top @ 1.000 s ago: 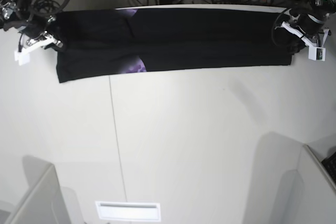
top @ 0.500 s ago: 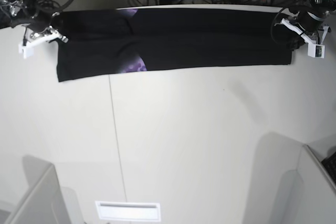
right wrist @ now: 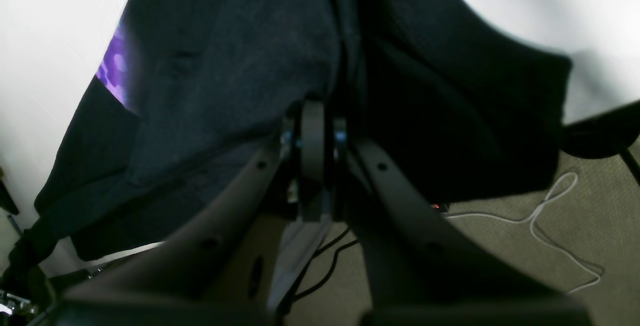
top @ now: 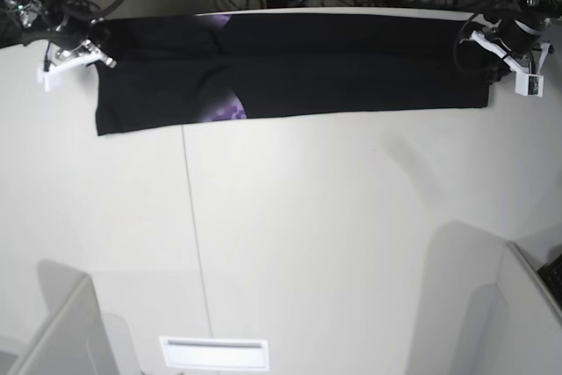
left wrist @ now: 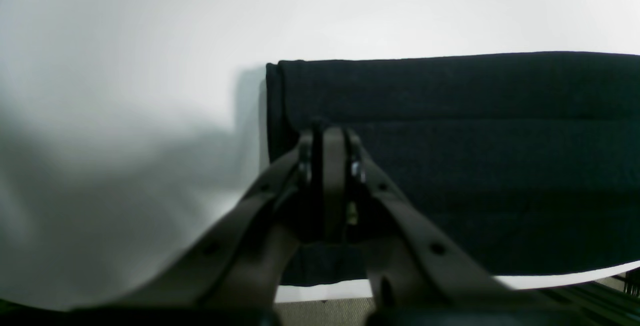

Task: Fold the T-shirt properly
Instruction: 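Hold the folded edge with both grippers and lower it onto the shirt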

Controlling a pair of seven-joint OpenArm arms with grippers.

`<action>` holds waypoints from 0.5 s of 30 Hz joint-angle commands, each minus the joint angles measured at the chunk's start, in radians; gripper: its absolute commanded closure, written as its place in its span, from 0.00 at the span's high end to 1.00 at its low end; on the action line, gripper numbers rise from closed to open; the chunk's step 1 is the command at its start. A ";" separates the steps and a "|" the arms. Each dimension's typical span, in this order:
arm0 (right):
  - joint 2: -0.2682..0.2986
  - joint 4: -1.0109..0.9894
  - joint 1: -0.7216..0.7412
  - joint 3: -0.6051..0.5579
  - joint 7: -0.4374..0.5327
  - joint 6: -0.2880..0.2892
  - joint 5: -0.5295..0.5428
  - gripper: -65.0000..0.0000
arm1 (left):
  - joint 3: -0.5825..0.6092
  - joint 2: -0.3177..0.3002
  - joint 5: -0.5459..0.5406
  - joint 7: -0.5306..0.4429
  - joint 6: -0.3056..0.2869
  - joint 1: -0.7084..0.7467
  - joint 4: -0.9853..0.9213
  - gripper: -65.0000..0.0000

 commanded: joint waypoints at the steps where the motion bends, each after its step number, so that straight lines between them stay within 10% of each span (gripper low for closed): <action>1: 0.011 0.013 0.001 0.004 0.009 0.006 0.013 0.00 | -0.008 -0.015 -0.008 -0.019 -0.001 0.003 0.009 0.00; 9: 0.011 0.013 0.002 0.011 0.009 0.006 0.011 0.21 | -0.012 -0.011 -0.008 -0.019 -0.001 0.001 0.002 0.01; 15: 0.015 0.013 -0.007 0.010 0.049 0.004 0.011 0.35 | -0.017 -0.011 -0.011 -0.021 -0.001 0.000 0.004 0.45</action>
